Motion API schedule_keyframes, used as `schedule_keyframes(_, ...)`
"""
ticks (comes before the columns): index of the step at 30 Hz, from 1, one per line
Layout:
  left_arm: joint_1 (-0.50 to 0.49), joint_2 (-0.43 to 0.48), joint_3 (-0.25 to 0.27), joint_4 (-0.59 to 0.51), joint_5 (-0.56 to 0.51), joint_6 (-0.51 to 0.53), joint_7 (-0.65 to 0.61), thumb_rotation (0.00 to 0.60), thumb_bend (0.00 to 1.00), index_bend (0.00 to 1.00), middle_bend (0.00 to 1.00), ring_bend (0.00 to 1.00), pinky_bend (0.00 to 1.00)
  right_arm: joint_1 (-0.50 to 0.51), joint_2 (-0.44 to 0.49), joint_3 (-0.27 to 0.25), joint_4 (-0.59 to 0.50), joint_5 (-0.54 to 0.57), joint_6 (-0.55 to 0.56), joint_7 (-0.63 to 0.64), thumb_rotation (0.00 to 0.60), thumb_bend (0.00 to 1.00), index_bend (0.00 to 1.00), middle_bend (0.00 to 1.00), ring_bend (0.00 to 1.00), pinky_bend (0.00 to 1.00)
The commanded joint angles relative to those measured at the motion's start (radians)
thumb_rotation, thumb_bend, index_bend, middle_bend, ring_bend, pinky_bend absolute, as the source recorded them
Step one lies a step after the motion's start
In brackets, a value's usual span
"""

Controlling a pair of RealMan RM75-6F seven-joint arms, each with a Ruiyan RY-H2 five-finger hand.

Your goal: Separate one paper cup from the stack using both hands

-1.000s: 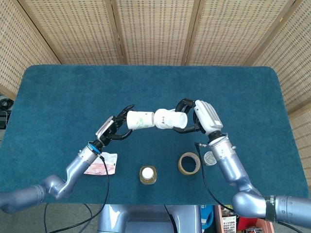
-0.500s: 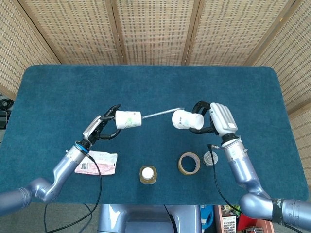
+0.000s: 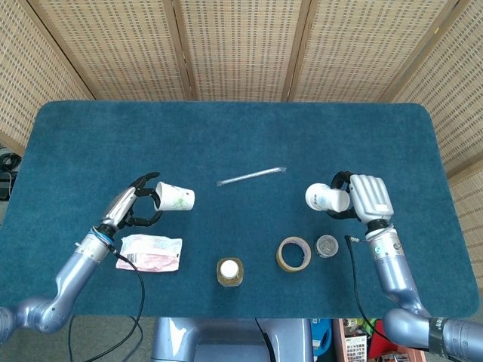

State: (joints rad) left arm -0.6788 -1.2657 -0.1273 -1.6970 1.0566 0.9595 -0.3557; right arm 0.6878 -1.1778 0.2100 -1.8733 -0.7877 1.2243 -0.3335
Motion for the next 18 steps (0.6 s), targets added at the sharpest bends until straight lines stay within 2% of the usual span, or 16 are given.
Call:
schedule_keyframes(1,0.034,0.039,0.030,-0.078,-0.040,0.074,0.159,0.600,0.53,0.72,0.08,0.00,0.00,-0.017,-0.016,-0.023,0.018,-0.010,0.023,-0.035,0.600,0.24,0.75,0.58,0.51,0.74)
schedule_keyframes(6,0.069,0.043,0.057,-0.100,-0.022,0.131,0.266,0.600,0.54,0.72,0.00,0.00,0.00,-0.044,-0.043,-0.053,0.049,-0.033,0.050,-0.073,0.600,0.25,0.71,0.54,0.47,0.70)
schedule_keyframes(9,0.084,0.044,0.078,-0.103,-0.007,0.161,0.348,0.600,0.54,0.66,0.00,0.00,0.00,-0.057,-0.058,-0.068,0.073,-0.050,0.073,-0.105,0.600,0.24,0.70,0.53,0.46,0.68)
schedule_keyframes(12,0.096,0.044,0.097,-0.113,-0.004,0.189,0.450,0.600,0.53,0.54,0.00,0.00,0.00,-0.071,-0.062,-0.079,0.077,-0.044,0.063,-0.118,0.600,0.24,0.64,0.47,0.40,0.63)
schedule_keyframes(15,0.112,0.034,0.106,-0.124,-0.007,0.213,0.510,0.600,0.52,0.40,0.00,0.00,0.00,-0.083,-0.051,-0.093,0.075,-0.027,0.016,-0.109,0.600,0.24,0.52,0.34,0.25,0.52)
schedule_keyframes(18,0.125,0.020,0.111,-0.113,0.006,0.219,0.529,0.600,0.45,0.21,0.00,0.00,0.00,-0.097,-0.058,-0.104,0.095,-0.042,-0.003,-0.092,0.600,0.24,0.42,0.21,0.10,0.41)
